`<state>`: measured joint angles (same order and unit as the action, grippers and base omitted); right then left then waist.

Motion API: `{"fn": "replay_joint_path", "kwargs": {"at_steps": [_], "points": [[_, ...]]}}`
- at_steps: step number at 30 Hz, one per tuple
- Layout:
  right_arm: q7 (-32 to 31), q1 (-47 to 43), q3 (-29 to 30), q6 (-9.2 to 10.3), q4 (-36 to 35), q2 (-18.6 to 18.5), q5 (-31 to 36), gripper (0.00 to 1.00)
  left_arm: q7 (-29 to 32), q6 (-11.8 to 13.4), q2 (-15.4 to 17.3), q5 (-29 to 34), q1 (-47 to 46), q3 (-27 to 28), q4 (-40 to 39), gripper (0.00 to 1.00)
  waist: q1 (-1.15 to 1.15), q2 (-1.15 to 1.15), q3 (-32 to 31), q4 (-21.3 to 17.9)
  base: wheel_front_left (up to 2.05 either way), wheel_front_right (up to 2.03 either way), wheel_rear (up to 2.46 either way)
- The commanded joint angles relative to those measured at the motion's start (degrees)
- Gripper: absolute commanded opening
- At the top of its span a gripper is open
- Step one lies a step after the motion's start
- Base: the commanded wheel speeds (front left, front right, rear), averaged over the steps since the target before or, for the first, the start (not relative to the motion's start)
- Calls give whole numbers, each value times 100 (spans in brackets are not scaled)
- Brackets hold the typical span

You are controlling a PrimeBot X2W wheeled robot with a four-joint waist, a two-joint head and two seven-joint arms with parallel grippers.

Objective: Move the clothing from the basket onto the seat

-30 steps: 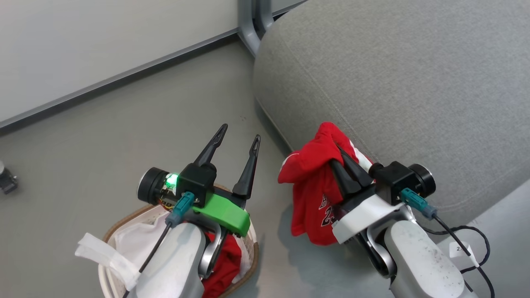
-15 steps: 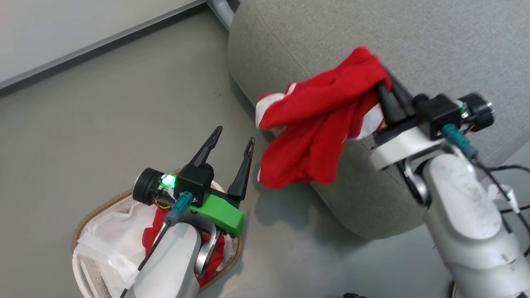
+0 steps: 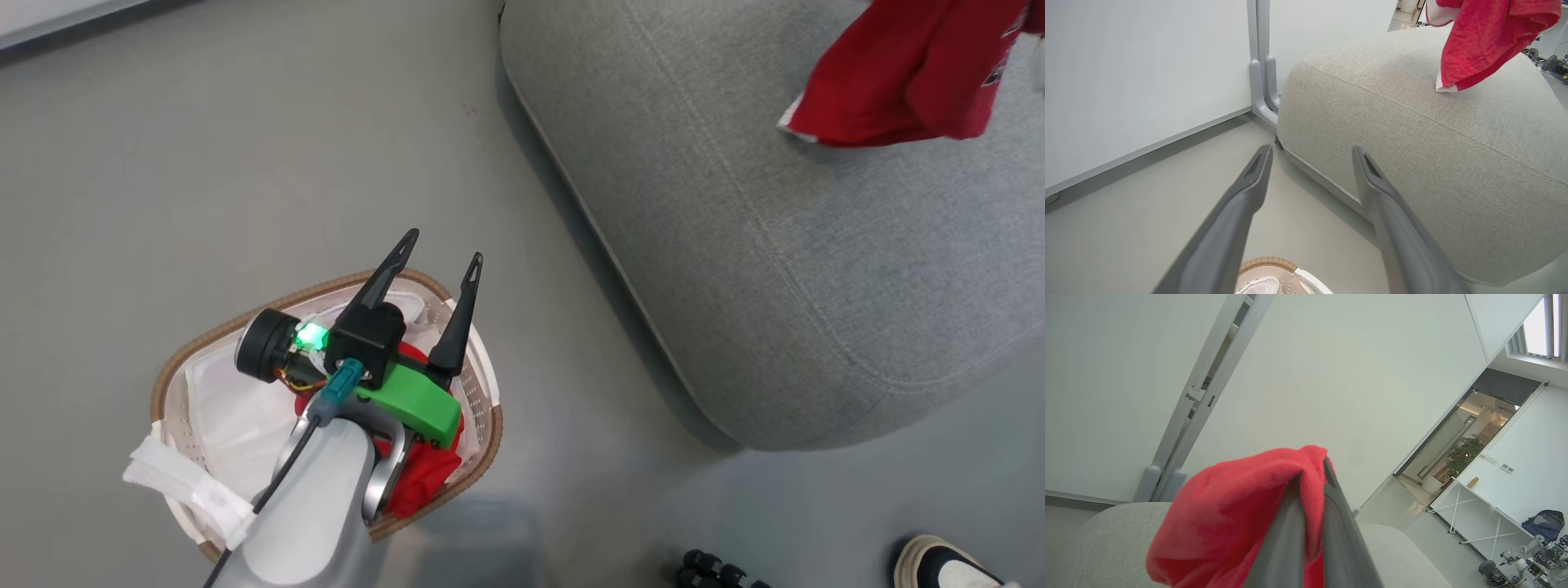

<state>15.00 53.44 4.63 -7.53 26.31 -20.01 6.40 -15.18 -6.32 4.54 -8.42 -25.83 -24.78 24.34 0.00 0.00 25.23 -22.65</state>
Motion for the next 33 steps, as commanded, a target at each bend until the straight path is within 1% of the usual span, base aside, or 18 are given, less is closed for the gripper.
{"fn": "replay_joint_path", "kwargs": {"at_steps": [1, 4, 8, 14, 15, 17, 18, 19, 20, 21, 24, 27, 33], "points": [[27, 171, 132, 8, 112, -76, 110, 0, 4, -20, 64, 57, -132, 15, -9, 100, 0, 0, 303, 262, 0, 0, 0], [27, 476, 437, 8, 418, -246, 307, 0, 5, -32, 78, 69, -189, 15, -20, 100, 0, 0, 472, 383, 0, 0, 0], [27, 711, 890, 8, 846, -364, 606, 0, 5, -49, 73, 90, -291, 11, -44, 100, 0, 0, 679, 556, 0, 0, 0], [27, 695, 1533, 8, 1250, -297, 966, 0, 5, -53, 35, 112, -449, 64, -94, 100, 0, 0, 970, 800, 0, 0, 0], [27, 648, 1634, 8, 1315, -286, 1027, 4, 4, -55, 33, 121, -465, 68, -99, 100, 0, 0, 1007, 827, 0, 0, 0], [27, 530, 1869, 8, 1458, -224, 1160, 25, 4, -58, 28, 133, -479, 84, -97, 100, 0, 0, 1068, 884, 0, 0, 0], [27, 459, 2013, 8, 1531, -150, 1245, 40, 5, -60, 24, 134, -490, 101, -96, 100, 0, 0, 1095, 917, 0, 0, 0], [27, 400, 2096, 8, 1571, -103, 1289, 47, 4, -60, 21, 131, -497, 114, -94, 100, 0, 0, 1103, 936, 0, 0, 0], [27, 326, 2204, 8, 1602, -41, 1311, 93, 4, -61, 20, 129, -498, 135, -86, 100, 0, 0, 1105, 955, 0, 0, 0], [27, 248, 2280, 8, 1616, 4, 1346, 100, 5, -58, 20, 125, -494, 156, -79, 100, 0, 0, 1097, 970, 0, 0, 0], [27, -53, 2517, 8, 1574, 173, 1348, 100, 5, -35, 12, 107, -448, 225, -70, 100, 0, 0, 1040, 996, 0, 0, 0], [27, -330, 2584, 8, 1494, 350, 1322, 100, 4, -7, 28, 95, -364, 320, -59, 100, 0, 0, 943, 982, 0, 0, 0], [27, -1065, 2491, 8, 1147, 623, 1137, 100, 5, 77, 39, 84, -228, 568, -37, 100, 0, 0, 643, 956, 0, 0, 0]]}}
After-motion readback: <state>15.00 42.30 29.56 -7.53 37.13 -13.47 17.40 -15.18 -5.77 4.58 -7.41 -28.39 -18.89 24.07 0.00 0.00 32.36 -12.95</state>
